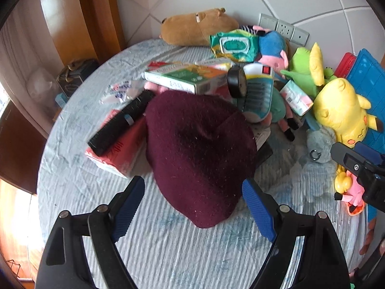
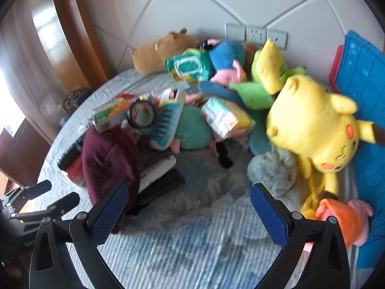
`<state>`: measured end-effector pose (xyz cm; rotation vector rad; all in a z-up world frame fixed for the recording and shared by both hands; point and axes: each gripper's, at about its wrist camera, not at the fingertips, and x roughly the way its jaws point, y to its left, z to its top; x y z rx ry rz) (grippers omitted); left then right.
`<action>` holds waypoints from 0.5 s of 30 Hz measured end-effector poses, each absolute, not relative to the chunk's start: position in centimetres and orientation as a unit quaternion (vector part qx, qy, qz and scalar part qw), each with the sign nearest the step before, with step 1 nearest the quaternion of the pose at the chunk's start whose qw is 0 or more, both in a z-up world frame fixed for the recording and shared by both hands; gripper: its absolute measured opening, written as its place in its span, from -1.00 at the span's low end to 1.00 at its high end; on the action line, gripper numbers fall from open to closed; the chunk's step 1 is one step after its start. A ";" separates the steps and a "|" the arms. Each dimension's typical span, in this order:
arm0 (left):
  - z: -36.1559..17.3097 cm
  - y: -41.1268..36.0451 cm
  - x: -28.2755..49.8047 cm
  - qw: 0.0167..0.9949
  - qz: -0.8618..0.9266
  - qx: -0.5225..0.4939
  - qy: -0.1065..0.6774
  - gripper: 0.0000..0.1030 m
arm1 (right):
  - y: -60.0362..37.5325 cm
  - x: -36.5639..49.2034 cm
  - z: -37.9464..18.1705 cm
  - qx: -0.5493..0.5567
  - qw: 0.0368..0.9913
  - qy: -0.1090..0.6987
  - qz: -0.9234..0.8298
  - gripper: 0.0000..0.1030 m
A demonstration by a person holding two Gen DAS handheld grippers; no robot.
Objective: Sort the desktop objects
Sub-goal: 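Lower the left gripper onto the maroon knit hat while the right moves over the table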
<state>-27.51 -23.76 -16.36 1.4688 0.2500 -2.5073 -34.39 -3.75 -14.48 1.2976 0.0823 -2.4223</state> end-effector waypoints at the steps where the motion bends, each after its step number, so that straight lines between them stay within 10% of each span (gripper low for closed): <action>1: -17.1 -23.7 -27.8 0.110 -0.852 0.504 0.089 0.62 | -3.8 -34.6 -14.9 0.466 0.195 0.031 -0.862 0.99; 11: -23.4 -21.3 -30.8 0.094 -0.830 0.542 0.094 0.62 | -3.2 -37.9 -18.9 0.495 0.188 0.038 -0.847 0.99; 15: -24.0 -21.3 -30.9 0.106 -0.835 0.535 0.079 0.14 | -3.7 -38.6 -20.9 0.510 0.195 0.039 -0.837 0.99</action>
